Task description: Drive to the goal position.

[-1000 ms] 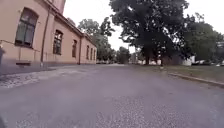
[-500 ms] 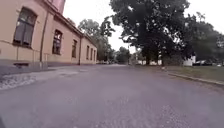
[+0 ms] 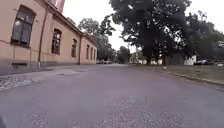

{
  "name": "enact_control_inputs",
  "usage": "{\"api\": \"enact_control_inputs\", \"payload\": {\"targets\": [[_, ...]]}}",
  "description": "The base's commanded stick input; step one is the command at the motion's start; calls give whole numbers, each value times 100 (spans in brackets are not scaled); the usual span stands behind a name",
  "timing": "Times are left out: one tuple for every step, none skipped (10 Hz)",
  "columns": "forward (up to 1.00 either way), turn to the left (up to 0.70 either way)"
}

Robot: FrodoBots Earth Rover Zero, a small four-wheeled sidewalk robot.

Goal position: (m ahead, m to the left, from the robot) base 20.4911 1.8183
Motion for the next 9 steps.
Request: {"api": "enact_control_inputs", "payload": {"targets": [[45,0],[45,0],[45,0],[45,0],[45,0],[45,21],[45,27],[45,27],[45,26]]}}
